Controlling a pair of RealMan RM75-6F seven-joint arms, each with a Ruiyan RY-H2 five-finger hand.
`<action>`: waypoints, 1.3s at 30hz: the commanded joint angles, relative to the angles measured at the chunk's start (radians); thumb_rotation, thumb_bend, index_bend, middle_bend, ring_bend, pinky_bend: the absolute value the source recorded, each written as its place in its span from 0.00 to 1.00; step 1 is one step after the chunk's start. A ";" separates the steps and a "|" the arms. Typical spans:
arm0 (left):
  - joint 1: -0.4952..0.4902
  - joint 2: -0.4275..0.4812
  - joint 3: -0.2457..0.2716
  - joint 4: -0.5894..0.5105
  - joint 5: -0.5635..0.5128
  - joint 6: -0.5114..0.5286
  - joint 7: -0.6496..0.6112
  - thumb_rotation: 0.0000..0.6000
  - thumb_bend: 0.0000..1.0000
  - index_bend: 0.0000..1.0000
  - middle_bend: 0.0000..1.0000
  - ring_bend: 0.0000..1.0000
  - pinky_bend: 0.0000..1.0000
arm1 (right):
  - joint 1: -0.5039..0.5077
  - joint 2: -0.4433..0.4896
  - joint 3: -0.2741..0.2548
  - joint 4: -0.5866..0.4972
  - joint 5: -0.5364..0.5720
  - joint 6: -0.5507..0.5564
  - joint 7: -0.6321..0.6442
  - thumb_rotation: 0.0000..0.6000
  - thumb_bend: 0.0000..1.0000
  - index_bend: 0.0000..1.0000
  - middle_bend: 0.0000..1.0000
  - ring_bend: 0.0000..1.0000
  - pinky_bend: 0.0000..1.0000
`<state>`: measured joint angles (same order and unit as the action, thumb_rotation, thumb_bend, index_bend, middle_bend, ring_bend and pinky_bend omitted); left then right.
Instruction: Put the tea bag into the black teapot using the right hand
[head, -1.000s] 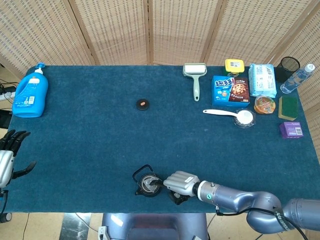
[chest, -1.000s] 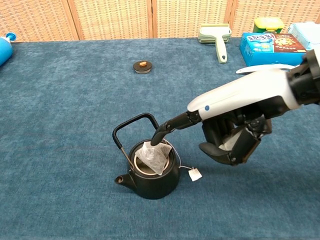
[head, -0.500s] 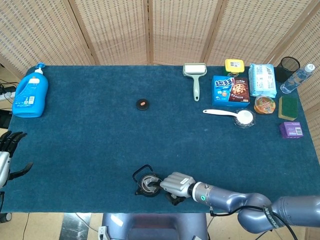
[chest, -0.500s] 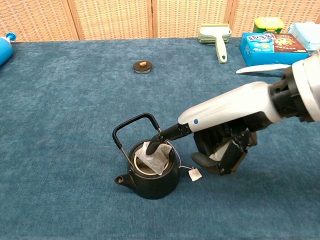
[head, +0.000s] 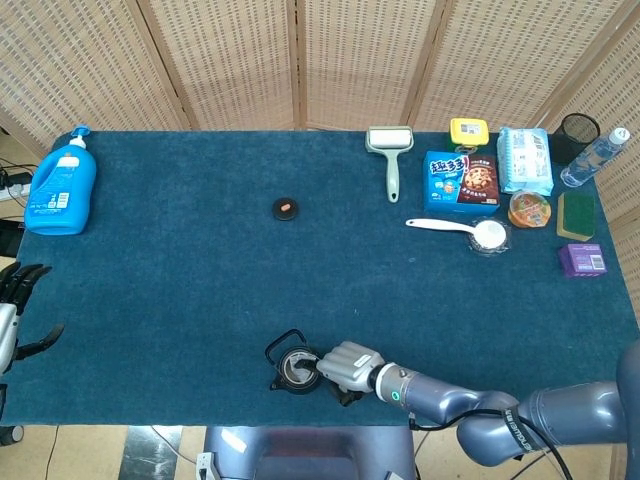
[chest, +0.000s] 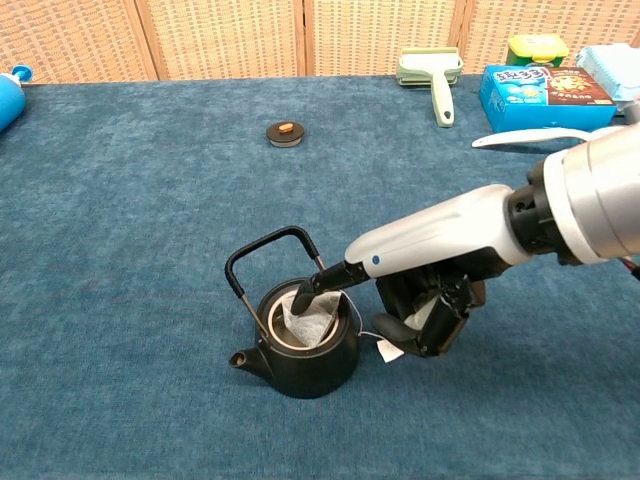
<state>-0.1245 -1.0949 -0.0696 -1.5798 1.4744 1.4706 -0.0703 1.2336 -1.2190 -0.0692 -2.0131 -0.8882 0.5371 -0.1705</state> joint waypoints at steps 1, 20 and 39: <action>0.000 -0.001 0.000 0.001 0.000 -0.001 -0.001 1.00 0.28 0.13 0.14 0.06 0.15 | 0.017 -0.017 -0.018 -0.004 0.034 0.024 -0.031 1.00 0.82 0.03 1.00 1.00 1.00; -0.004 -0.007 0.000 0.007 0.008 -0.003 -0.011 1.00 0.28 0.13 0.14 0.06 0.15 | 0.047 0.017 -0.043 -0.091 0.108 0.105 -0.103 1.00 0.81 0.03 1.00 1.00 1.00; -0.011 -0.012 0.001 -0.004 0.014 -0.005 0.003 1.00 0.28 0.13 0.14 0.06 0.15 | 0.023 0.033 -0.059 -0.094 0.101 0.087 -0.106 1.00 0.81 0.02 1.00 1.00 1.00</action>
<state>-0.1359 -1.1067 -0.0688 -1.5839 1.4882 1.4653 -0.0669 1.2557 -1.1844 -0.1290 -2.1096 -0.7887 0.6262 -0.2779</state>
